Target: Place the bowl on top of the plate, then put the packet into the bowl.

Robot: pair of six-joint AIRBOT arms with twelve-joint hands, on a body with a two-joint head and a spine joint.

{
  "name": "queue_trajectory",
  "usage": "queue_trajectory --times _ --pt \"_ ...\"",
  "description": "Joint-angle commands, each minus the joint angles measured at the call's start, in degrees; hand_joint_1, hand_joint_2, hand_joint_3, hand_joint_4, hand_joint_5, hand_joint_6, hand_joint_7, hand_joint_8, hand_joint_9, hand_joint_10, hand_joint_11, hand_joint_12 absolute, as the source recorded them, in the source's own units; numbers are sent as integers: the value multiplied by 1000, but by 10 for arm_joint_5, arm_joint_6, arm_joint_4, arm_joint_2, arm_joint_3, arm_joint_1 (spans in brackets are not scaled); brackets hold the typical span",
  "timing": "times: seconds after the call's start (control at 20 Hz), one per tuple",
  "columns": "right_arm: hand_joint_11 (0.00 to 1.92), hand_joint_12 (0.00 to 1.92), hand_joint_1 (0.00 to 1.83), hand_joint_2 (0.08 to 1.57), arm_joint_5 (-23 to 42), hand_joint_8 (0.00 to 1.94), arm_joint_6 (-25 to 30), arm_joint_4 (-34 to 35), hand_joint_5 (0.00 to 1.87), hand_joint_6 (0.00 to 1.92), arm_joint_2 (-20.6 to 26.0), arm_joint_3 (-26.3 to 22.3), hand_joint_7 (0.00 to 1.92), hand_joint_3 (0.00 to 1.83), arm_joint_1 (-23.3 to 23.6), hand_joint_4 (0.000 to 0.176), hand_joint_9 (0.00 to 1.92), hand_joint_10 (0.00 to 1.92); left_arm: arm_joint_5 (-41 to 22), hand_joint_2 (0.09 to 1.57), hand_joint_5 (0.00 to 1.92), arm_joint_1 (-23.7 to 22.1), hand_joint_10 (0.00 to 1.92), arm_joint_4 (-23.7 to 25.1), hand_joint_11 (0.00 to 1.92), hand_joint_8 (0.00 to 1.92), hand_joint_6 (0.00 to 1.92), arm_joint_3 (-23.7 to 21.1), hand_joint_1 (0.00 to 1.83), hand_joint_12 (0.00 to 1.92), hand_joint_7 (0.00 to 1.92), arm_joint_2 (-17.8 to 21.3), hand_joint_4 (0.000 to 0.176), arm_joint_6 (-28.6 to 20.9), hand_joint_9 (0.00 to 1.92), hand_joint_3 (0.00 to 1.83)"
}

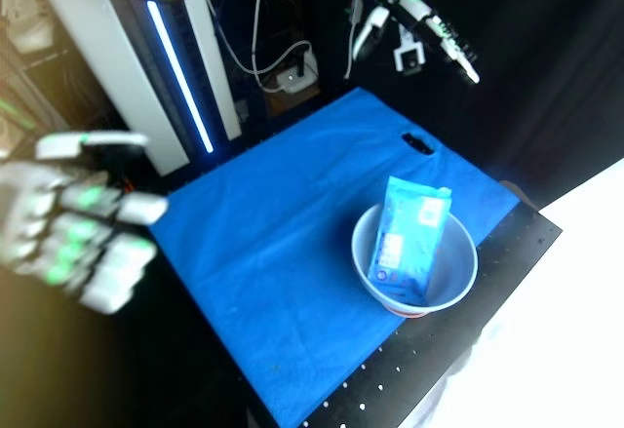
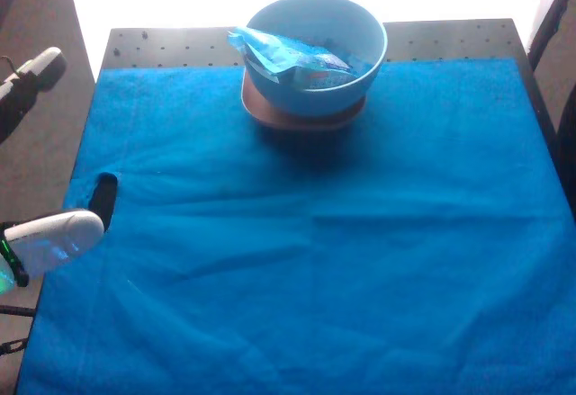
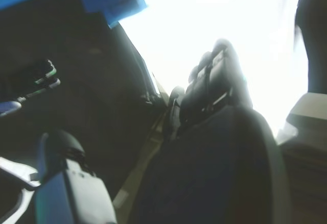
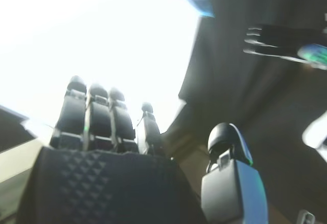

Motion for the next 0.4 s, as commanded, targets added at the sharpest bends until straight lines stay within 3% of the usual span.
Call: queue_trajectory --times 0.0,0.35 --pt "0 0 45 1105 74 2 3 -5 0 0 2 2 27 0 2 176 0 0 -76 925 0 -3 0 -1 0 0 0 1 389 0 0 -1 176 -5 0 20" --pt "0 0 2 1105 74 1 3 1 0 0 2 8 24 0 2 176 0 0 -76 938 0 -3 0 -1 0 0 0 1 353 0 0 1 176 -5 0 10"
